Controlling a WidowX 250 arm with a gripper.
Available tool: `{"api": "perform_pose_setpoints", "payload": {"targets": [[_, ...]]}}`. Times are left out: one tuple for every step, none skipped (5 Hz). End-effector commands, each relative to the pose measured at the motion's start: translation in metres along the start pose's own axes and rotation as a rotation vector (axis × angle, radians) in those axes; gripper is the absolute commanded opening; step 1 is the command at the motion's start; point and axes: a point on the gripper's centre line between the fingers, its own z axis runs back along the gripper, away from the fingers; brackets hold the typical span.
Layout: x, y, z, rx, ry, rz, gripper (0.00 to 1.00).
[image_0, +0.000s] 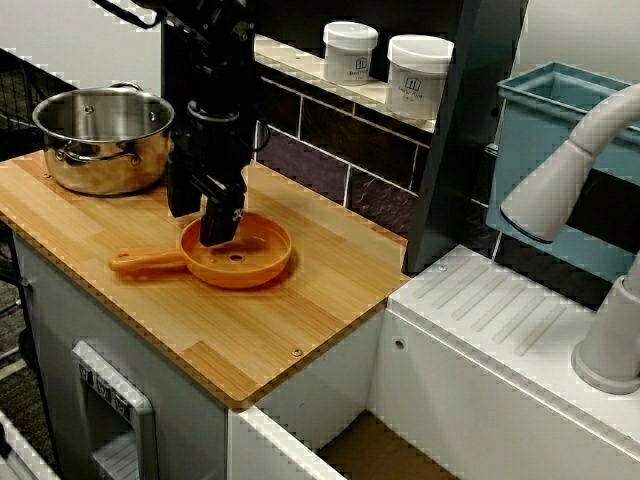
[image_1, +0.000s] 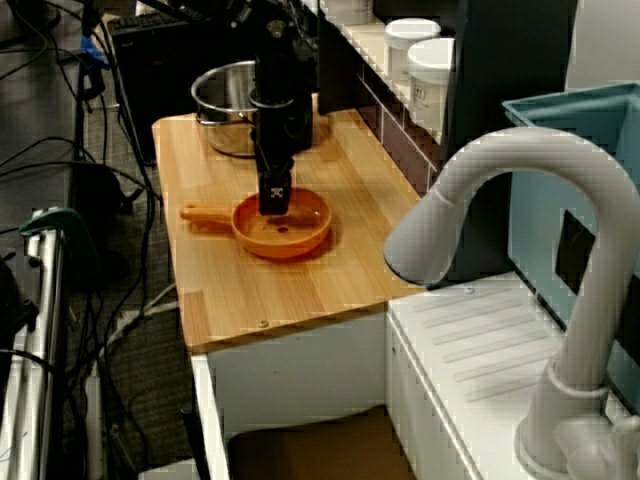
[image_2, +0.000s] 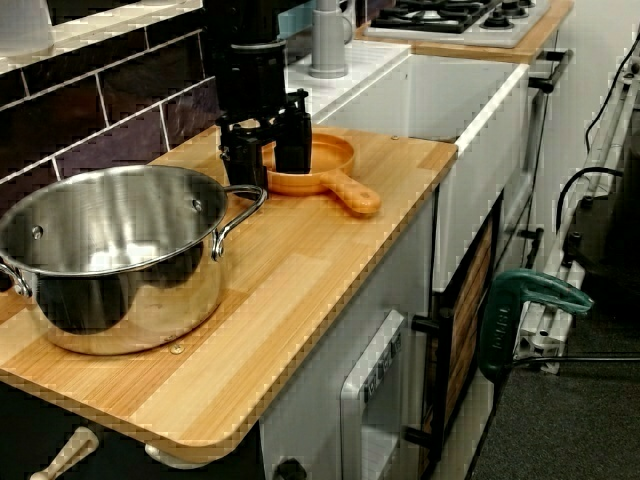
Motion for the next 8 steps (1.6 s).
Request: {"api": "perform_pose_setpoints", "payload": {"targets": [[-0.003, 0.005, -0.003, 0.009, -0.038, -0.017, 0.0], [-0.008, 0.006, -0.001, 0.002, -0.037, -0.026, 0.0], [-0.013, 0.009, 0.006, -0.009, -0.045, -0.03, 0.0], [-0.022, 0.013, 0.022, -0.03, -0.06, -0.039, 0.0], [-0.031, 0.016, 0.042, -0.053, -0.074, -0.051, 0.0], [-0.034, 0.019, 0.056, -0.073, -0.086, -0.052, 0.0], [-0.036, 0.022, 0.069, -0.091, -0.096, -0.058, 0.0], [-0.038, 0.022, 0.083, -0.105, -0.107, -0.071, 0.0]]}}
